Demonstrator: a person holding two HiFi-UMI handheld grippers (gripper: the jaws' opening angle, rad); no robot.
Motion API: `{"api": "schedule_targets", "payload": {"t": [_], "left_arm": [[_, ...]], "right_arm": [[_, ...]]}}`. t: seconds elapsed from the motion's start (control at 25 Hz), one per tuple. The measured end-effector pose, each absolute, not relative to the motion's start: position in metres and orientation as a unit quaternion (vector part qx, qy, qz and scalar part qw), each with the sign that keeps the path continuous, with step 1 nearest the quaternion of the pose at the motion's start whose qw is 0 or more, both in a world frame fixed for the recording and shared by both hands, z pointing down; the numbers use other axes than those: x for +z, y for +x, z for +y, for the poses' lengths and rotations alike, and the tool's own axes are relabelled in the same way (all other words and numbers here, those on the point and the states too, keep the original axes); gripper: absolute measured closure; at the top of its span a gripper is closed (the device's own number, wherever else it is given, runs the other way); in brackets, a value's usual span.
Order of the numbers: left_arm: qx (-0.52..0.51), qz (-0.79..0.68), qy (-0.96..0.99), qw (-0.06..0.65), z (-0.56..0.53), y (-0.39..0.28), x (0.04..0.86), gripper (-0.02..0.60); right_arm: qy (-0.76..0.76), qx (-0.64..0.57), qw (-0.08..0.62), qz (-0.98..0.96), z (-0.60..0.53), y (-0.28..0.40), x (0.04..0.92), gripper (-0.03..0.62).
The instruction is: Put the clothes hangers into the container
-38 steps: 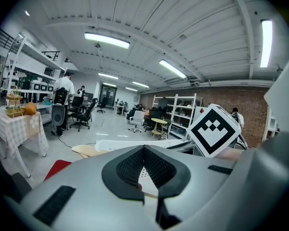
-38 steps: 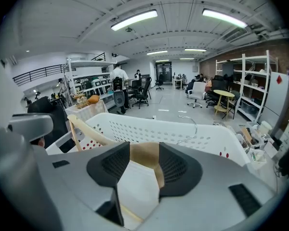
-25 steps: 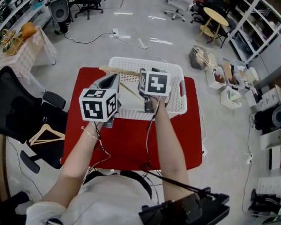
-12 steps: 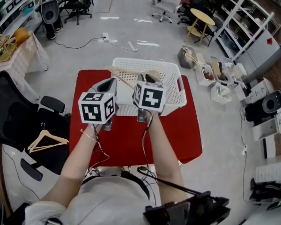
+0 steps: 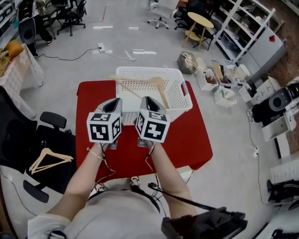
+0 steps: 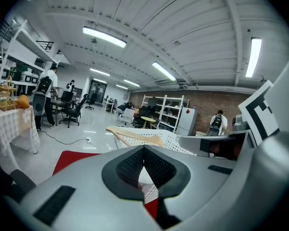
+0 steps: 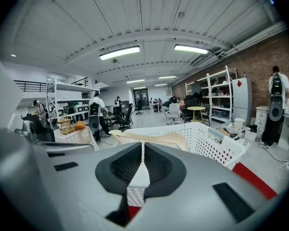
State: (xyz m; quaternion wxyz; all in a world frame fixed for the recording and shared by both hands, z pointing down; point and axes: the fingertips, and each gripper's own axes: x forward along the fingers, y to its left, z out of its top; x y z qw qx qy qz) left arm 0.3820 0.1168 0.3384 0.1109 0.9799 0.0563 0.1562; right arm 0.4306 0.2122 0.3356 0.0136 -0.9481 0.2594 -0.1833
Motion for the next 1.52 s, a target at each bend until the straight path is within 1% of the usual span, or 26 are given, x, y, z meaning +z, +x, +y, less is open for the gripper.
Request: {"api": "schedule_targets", "payload": {"t": [0.32,0.84,1.52], "left_arm": [[0.166,0.069,0.979,0.1,0.138,0.374,0.347,0.581],[0.159,0.069,0.982,0.08,0.139,0.369,0.34,0.581],[0.15,0.05,0.982,0.098,0.135,0.365,0.337,0.581]], "right_arm": [[-0.956,-0.182,0.015,0.23,0.242,0.414,0.341,0.571],[-0.957,-0.173,0.02,0.234,0.238,0.409,0.336,0.571],[-0.953,-0.175,0.018,0.246,0.237,0.409,0.337,0.571]]}}
